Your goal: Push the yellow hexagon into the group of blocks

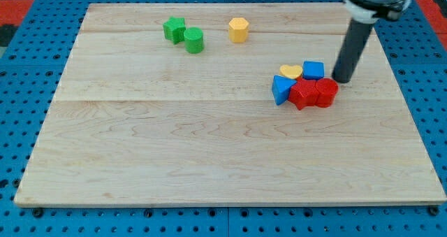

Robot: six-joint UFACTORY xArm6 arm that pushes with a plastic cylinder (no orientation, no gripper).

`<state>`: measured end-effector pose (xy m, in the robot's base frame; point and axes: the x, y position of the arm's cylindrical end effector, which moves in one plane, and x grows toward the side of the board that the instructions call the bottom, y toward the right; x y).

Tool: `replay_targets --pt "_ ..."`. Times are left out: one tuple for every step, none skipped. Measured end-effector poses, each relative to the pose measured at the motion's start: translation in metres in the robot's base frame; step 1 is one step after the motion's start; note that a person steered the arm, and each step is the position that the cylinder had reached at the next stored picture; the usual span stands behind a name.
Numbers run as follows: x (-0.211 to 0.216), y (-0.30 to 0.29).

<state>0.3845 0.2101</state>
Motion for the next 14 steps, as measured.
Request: replay_targets --pt "-0.081 0.003" --pt "-0.151 -0.054" --pt "-0.16 -0.137" --pt "-0.143 -0.18" --pt "-0.128 -0.18" --pt "-0.118 -0.181" --pt "-0.139 -0.208" --pt "-0.111 -0.213" --pt "-0.088 -0.189" --pt "-0.078 -0.157" --pt "-0.076 -0.167" --pt "-0.068 -0.204" --pt "-0.042 -0.173" --pt "-0.031 -0.138"
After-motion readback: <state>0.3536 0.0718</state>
